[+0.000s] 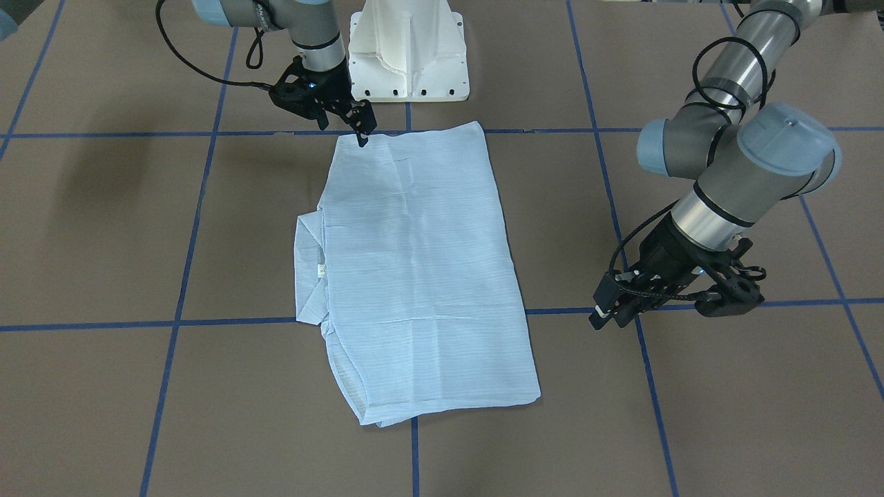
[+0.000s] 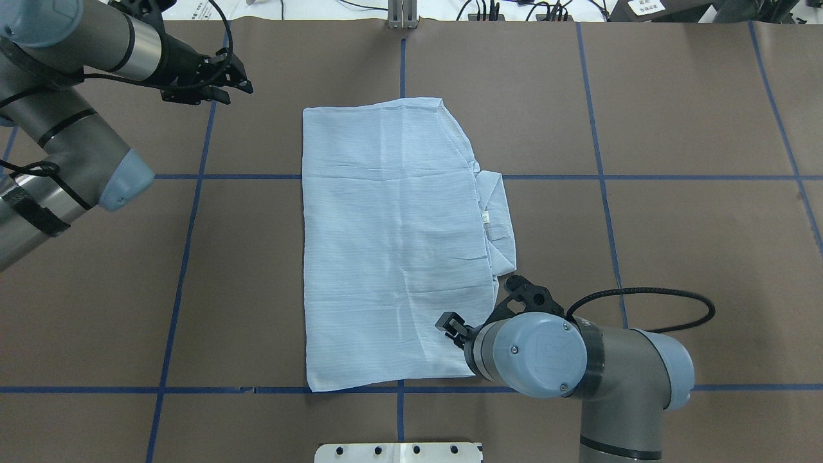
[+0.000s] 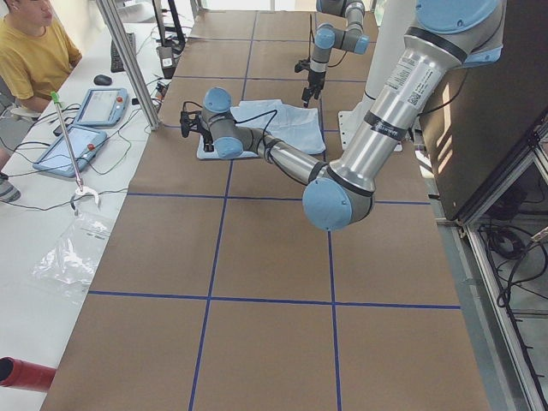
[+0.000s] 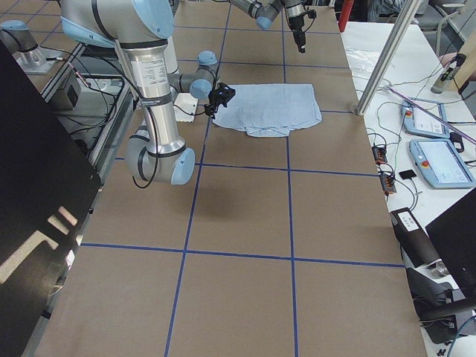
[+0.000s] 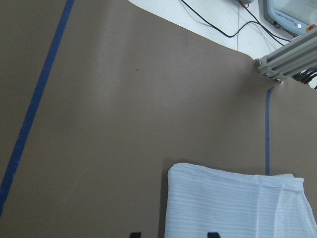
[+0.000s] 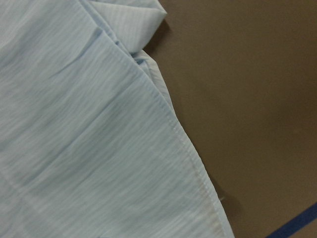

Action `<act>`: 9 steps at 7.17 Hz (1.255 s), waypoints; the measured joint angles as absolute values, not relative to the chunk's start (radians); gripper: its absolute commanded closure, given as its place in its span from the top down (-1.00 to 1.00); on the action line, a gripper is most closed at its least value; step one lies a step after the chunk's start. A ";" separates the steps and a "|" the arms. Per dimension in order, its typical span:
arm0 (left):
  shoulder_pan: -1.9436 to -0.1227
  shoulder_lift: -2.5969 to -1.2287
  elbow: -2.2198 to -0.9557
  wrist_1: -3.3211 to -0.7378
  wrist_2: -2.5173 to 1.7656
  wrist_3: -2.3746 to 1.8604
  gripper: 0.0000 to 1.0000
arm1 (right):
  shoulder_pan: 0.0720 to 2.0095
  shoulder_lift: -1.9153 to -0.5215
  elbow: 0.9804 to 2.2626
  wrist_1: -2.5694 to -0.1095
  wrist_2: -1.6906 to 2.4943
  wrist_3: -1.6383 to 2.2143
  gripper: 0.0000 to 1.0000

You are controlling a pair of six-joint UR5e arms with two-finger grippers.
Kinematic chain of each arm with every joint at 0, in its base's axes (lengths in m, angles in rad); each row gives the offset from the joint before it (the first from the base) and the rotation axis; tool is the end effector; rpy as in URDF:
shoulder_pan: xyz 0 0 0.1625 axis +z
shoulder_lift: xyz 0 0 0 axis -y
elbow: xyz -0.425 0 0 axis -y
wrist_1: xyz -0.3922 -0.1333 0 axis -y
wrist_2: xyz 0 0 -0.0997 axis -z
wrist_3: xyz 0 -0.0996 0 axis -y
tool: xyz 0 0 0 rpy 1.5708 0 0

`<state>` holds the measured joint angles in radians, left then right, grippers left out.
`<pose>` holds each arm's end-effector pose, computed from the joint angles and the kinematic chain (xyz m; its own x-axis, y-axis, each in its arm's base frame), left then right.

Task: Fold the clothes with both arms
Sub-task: 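Grasp the bundle's end nearest the robot with the right gripper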

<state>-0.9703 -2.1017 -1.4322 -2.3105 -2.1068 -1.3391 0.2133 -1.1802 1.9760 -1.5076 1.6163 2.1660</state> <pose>0.3261 -0.6220 0.3252 0.3365 -0.1420 -0.9309 0.3810 0.9246 -0.0033 -0.5364 -0.2479 0.2648 0.4289 0.6660 0.6103 -0.5052 0.7369 -0.4491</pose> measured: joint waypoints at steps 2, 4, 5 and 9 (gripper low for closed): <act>-0.968 -2.091 -1.436 -2.311 -2.104 -1.339 0.10 | 0.204 -1.178 1.938 -1.479 1.612 2.392 0.87; -0.968 -2.088 -1.438 -2.310 -2.102 -1.340 0.11 | 0.192 -1.172 1.914 -1.476 1.598 2.478 0.87; -0.969 -2.088 -1.438 -2.311 -2.102 -1.341 0.11 | 0.189 -1.162 1.899 -1.476 1.589 2.493 0.87; -0.969 -2.083 -1.439 -2.310 -2.100 -1.342 0.11 | 0.176 -1.152 1.884 -1.476 1.583 2.503 0.62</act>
